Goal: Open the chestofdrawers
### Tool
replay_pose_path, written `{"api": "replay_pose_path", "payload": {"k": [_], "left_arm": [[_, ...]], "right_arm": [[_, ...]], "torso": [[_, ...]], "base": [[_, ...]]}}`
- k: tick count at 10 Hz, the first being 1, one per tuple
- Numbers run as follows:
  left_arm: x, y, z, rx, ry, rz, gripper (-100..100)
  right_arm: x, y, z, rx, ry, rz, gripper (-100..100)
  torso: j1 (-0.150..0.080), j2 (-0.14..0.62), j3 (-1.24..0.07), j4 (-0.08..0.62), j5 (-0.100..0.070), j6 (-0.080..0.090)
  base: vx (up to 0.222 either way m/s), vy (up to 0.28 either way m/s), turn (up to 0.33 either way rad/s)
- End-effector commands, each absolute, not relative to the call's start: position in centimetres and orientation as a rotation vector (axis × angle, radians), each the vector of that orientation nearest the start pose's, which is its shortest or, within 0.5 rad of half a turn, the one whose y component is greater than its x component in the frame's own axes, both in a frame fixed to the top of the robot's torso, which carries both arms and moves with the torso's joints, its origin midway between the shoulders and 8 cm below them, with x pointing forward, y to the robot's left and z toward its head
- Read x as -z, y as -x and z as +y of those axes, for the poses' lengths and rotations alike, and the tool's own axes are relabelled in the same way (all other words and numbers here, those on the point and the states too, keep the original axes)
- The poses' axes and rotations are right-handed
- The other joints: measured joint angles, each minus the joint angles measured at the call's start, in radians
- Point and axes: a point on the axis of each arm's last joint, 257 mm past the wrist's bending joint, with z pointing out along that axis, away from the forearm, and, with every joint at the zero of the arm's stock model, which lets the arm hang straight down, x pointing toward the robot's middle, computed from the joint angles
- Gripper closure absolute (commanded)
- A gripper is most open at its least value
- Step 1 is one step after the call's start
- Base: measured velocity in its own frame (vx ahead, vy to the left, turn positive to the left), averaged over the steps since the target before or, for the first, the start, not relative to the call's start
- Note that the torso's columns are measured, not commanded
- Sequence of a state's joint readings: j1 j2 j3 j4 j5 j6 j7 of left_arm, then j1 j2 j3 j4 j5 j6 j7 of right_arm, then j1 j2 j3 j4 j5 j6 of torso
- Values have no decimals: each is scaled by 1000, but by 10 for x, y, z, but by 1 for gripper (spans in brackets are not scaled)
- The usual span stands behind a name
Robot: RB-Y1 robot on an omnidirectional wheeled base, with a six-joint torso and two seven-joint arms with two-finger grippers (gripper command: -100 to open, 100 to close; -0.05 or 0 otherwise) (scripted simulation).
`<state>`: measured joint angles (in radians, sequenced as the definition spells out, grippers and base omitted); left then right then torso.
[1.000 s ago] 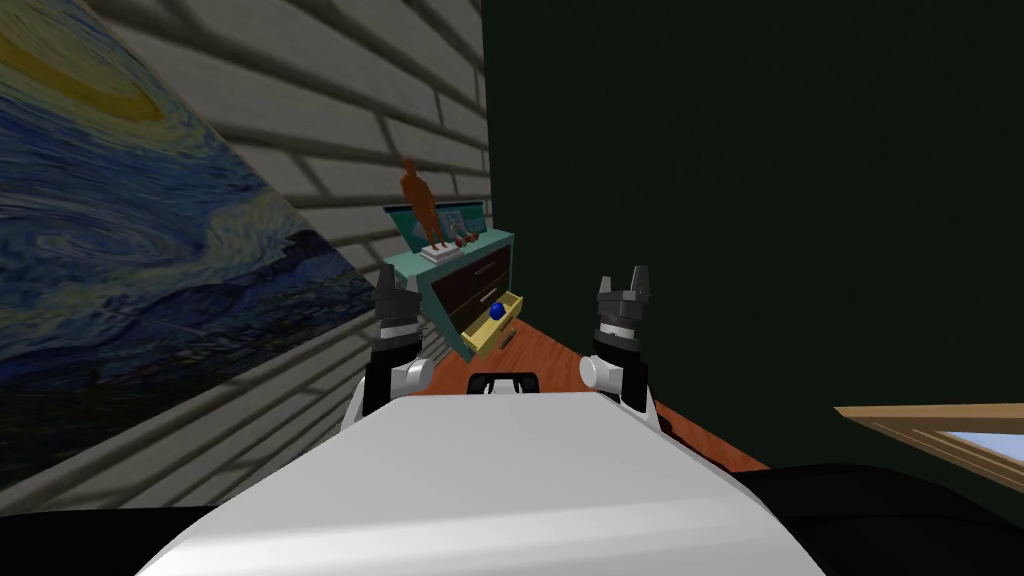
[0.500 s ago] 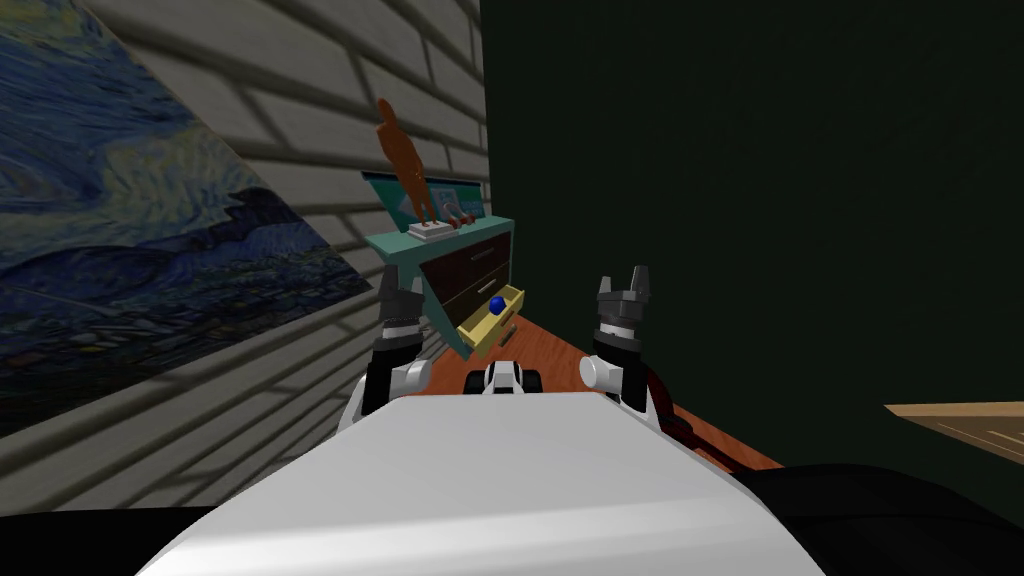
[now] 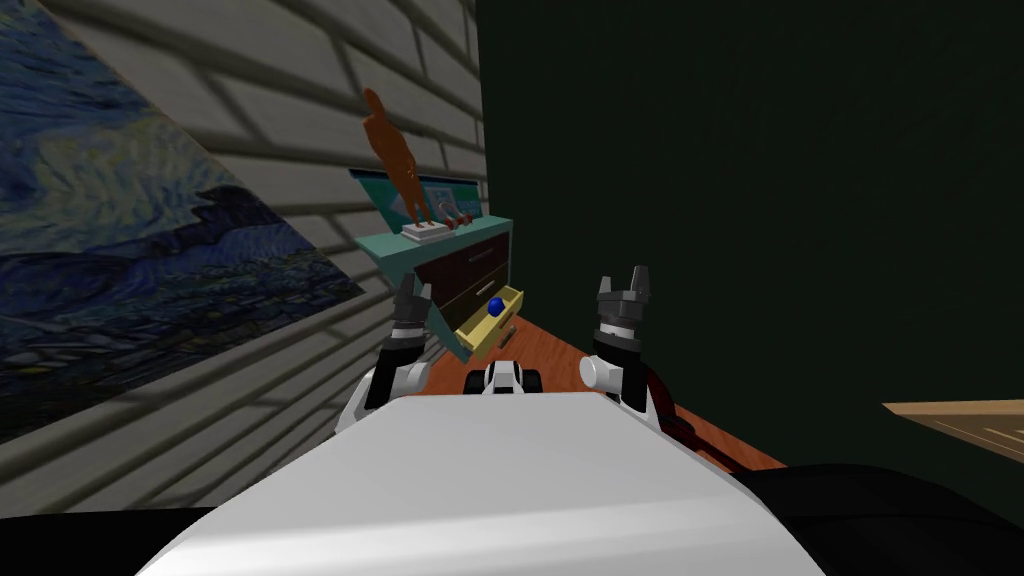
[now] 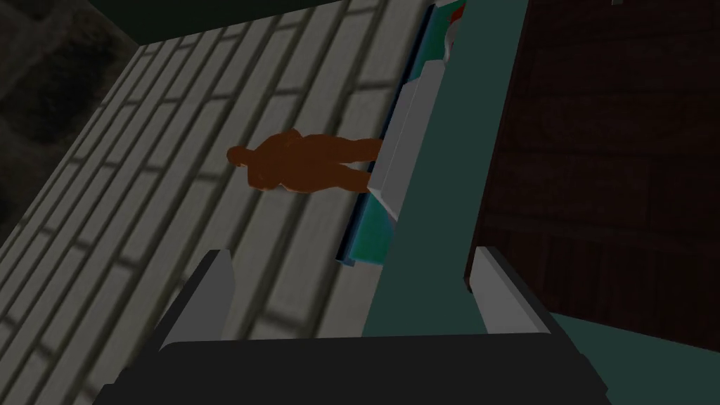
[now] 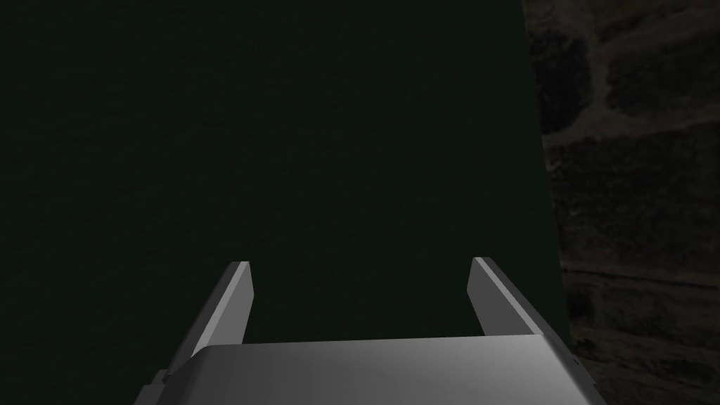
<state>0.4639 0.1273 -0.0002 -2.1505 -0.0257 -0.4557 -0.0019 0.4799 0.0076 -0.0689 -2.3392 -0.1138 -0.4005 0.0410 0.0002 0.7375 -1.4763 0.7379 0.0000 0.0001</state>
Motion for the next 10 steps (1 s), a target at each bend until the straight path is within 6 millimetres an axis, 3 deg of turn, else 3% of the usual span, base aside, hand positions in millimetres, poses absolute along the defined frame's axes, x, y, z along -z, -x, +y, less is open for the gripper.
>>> {"api": "replay_pose_path", "payload": {"k": [1, 10], "left_arm": [[57, -388, 270, 1251, 673, 882, -100], [139, -410, 271, 1236, 767, 995, -100]], "right_arm": [[-40, -343, -312, -1275, -724, 560, 0], [-40, -343, -312, -1275, -724, 560, 0]], "torso": [[0, 1, 0, 0, 0, 0], [-1, 1, 0, 0, 0, 0]], "base": [[57, 15, -37], [54, 15, -36]]}}
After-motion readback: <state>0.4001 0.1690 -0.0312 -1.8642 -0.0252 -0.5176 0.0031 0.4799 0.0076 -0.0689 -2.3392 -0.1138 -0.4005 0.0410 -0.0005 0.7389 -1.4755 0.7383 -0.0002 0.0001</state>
